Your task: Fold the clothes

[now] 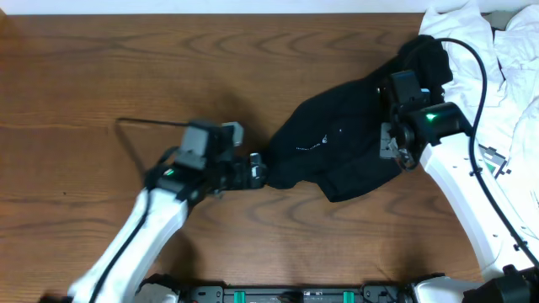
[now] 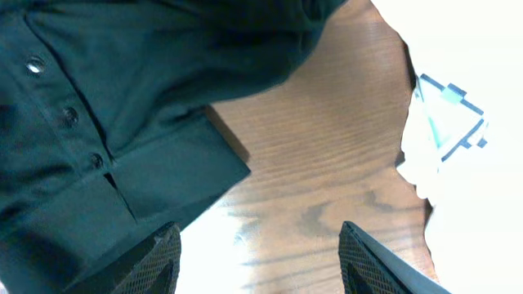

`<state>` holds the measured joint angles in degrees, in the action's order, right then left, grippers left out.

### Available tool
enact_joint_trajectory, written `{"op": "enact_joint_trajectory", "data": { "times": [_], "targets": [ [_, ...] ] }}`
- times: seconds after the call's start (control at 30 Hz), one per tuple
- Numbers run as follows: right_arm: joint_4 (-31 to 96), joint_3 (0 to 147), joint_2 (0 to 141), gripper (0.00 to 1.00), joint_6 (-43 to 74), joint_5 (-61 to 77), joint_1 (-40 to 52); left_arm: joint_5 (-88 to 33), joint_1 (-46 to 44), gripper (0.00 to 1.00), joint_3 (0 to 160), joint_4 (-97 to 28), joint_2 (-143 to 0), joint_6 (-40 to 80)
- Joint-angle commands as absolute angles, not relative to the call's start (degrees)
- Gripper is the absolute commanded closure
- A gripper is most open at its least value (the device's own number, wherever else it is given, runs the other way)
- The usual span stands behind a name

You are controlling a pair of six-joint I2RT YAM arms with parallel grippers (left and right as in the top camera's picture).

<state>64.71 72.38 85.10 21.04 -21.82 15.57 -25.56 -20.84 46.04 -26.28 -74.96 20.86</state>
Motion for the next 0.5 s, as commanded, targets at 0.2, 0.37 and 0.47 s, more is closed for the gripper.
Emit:
{"op": "enact_joint_trajectory", "data": {
  "times": [0.2, 0.37, 0.47],
  "targets": [
    [65.47, 72.95, 83.9, 0.4, 22.02, -20.93, 14.92, -25.96, -21.74, 0.01, 45.65, -13.65, -94.02, 25.32],
    [65.63, 72.95, 83.9, 0.41, 22.0, -20.93, 14.92, -27.7, -21.71, 0.73, 45.65, -9.91, -98.45, 26.0],
    [66.02, 72.95, 83.9, 0.42, 22.02, -20.91, 14.92, -27.64, -20.84, 0.94, 45.67, -9.91, -97.3, 25.06]
  ]
}}
